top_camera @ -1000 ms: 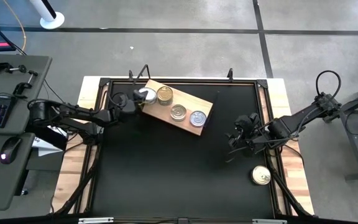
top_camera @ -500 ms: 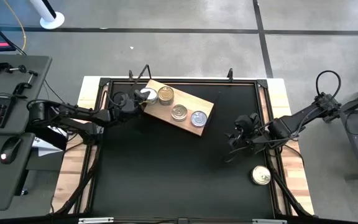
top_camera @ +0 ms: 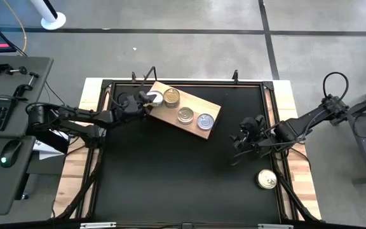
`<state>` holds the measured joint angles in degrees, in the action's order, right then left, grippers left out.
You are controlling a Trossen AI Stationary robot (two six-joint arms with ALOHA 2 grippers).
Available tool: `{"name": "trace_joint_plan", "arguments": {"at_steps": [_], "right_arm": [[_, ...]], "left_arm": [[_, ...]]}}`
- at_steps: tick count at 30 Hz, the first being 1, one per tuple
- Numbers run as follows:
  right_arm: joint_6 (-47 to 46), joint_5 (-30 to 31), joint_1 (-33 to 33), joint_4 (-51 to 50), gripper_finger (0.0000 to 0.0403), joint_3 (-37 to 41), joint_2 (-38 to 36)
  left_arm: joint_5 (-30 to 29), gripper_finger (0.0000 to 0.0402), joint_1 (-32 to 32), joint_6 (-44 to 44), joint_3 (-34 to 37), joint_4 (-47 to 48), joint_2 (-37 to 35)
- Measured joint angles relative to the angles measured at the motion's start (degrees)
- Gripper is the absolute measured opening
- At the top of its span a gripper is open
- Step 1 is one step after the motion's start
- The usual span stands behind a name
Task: Stack canned seafood by type on shelf
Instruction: Stack the green tuna can on top of the other green tuna can on the shelf
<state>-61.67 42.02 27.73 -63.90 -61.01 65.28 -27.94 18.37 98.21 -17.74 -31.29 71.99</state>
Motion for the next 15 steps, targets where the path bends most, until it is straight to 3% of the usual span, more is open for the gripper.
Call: {"name": "trace_joint_plan", "arguments": {"at_steps": [5,10,15], "right_arm": [[0.02,-0.02,0.0,0.02,0.0319,0.0,-0.02],[-0.02,-0.06,0.0,0.24,0.0319,-0.02,0.0],[0.04,0.2,-0.29,0.42,0.0319,-0.02,0.0]], "left_arm": [[3.64,0.0315,-0.01,1.17,-3.96,14.03,0.47],[2.91,0.0315,-0.01,1.86,-8.32,25.46,-0.11],[1.05,0.0315,0.56,-0.65,-9.81,24.68,-0.31]]}}
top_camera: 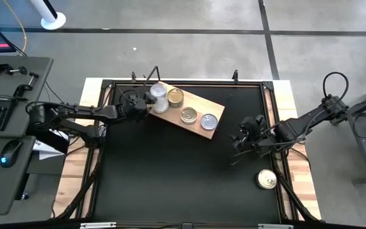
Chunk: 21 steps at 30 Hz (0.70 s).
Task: Stack canned seafood by type on shelf
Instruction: Stack the green tuna can on top of the other green tuna can on the shelf
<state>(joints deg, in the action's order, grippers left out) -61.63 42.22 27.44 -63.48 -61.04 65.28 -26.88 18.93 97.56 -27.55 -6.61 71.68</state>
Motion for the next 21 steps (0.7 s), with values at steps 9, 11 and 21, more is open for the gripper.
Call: {"name": "trace_joint_plan", "arguments": {"at_steps": [9,11,21], "right_arm": [[0.19,-0.35,-1.91,0.24,0.0319,0.0,0.0],[0.75,-0.49,-2.07,0.4,0.0319,0.0,0.0],[1.2,-0.61,-2.07,0.47,0.0319,0.0,0.0]], "left_arm": [[0.95,0.0315,0.92,-3.25,-1.53,-0.37,-0.06],[1.04,0.0315,0.72,-3.34,-1.53,0.0,-0.06],[2.07,0.0315,-1.07,-10.76,-1.53,0.39,-0.12]]}}
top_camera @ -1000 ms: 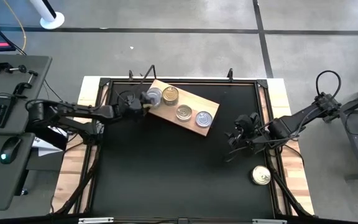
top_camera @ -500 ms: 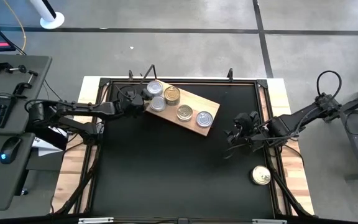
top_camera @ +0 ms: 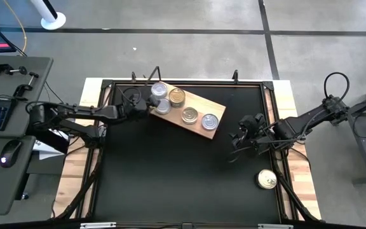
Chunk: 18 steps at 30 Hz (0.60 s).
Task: Stack canned seafood by type on shelf
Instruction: Stack the green tuna can on top of the other green tuna can on the shelf
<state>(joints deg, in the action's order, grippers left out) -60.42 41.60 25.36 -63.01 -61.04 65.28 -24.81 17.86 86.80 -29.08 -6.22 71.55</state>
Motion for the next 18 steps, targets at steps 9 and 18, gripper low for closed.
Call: {"name": "trace_joint_plan", "arguments": {"at_steps": [9,18], "right_arm": [[-0.59,0.0,0.0,1.78,0.0319,0.0,0.0],[-0.61,0.22,-0.02,4.8,0.0319,0.0,0.0]], "left_arm": [[0.62,0.0315,-7.95,-27.83,-7.2,12.22,0.02],[-2.89,0.0315,-12.46,-58.6,-13.62,26.16,0.01]]}}
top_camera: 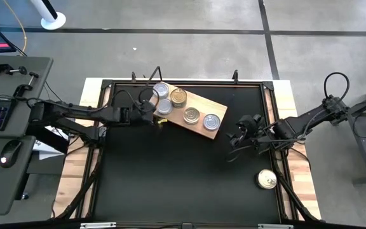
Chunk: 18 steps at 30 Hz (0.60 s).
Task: Stack canned seafood by type on shelf
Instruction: Stack the green tuna can on top of the other green tuna can on the shelf
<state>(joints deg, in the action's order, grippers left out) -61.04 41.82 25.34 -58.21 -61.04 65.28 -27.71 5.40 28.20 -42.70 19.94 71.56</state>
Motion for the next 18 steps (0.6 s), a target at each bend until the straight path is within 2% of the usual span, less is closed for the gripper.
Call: {"name": "trace_joint_plan", "arguments": {"at_steps": [2,7,12,14,16,18], "right_arm": [[0.0,0.16,0.01,0.7,0.0319,0.0,0.0],[-0.47,0.02,0.0,3.44,0.0319,0.0,0.0],[-0.47,0.16,0.0,4.78,0.0319,0.0,0.0],[-0.48,0.16,0.0,5.0,0.0319,0.0,0.0],[-0.48,0.16,0.0,5.0,0.0319,0.0,0.0],[-0.49,0.16,0.0,4.97,0.0319,0.0,0.0]], "left_arm": [[-0.8,0.0315,0.05,-2.61,0.0,-0.29,0.01],[-3.0,0.0315,1.81,0.51,0.01,-0.83,0.17],[10.6,0.0314,5.19,-5.05,0.02,-9.84,0.43],[13.29,0.0308,6.75,-5.1,-0.14,-11.89,1.03],[13.13,0.0283,8.7,-2.23,-1.47,-9.44,3.03],[14.0,0.0233,10.55,-0.04,-3.57,-4.54,5.55]]}}
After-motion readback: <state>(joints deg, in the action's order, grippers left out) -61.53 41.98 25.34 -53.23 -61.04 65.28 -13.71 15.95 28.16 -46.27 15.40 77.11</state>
